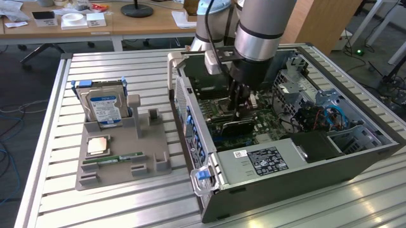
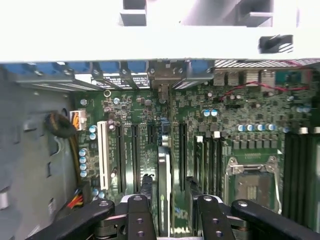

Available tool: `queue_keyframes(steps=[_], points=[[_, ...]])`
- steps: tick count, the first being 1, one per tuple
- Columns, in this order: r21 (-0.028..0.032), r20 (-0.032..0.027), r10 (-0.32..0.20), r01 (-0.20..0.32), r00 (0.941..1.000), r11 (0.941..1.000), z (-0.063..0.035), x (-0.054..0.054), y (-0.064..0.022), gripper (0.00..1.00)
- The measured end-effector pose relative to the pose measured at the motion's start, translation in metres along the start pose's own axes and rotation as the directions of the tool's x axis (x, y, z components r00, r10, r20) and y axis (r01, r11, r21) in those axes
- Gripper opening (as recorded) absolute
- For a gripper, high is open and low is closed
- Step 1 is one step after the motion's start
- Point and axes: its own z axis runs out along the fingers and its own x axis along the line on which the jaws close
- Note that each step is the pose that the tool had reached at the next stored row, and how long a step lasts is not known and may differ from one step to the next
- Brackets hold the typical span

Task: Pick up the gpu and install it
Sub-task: 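Insert the gpu into the slot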

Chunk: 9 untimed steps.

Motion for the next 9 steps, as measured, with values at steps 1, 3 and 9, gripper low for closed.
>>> queue_keyframes(steps=[1, 3, 9], points=[[0.0001, 0.0001, 0.000, 0.000, 1.0000, 1.0000, -0.0037, 0.000, -0.0001, 0.40], [0.0002, 0.0001, 0.000, 0.000, 1.0000, 1.0000, -0.0101, 0.000, -0.0002, 0.40], [0.0005, 0.0003, 0.000, 0.000, 1.0000, 1.0000, -0.0204, -0.001, -0.0005, 0.40]])
